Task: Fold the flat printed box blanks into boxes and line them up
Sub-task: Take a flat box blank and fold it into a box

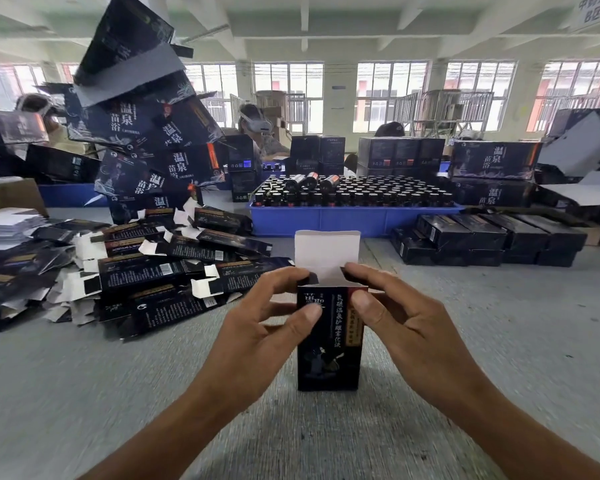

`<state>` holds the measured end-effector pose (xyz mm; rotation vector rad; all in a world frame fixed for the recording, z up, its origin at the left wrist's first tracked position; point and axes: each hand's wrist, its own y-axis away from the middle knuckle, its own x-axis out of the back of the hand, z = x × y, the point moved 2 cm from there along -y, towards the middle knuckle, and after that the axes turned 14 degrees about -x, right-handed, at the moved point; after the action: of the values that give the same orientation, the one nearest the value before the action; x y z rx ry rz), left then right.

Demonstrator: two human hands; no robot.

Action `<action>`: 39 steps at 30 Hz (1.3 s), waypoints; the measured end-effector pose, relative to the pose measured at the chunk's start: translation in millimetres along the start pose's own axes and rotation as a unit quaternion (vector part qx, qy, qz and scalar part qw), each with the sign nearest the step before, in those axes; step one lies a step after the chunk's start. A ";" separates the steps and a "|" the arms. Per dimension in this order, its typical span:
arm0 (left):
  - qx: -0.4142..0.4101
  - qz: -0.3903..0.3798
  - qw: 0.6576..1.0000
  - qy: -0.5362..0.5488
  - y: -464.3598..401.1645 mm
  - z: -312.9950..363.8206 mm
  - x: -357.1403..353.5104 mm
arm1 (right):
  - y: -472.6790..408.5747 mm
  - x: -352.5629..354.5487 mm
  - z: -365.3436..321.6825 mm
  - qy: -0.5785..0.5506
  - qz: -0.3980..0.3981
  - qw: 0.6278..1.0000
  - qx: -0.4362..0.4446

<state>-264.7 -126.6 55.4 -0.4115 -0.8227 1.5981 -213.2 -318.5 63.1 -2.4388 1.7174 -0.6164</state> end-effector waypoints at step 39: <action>-0.107 0.032 0.988 -0.102 -1.3 6.5 0.8 | -0.5 -0.8 -3.8 -0.037 0.046 0.996 0.061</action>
<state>-268.2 -127.6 60.9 -0.4365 -1.1536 1.6357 -214.5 -317.0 66.6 -2.2579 1.7008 -0.5945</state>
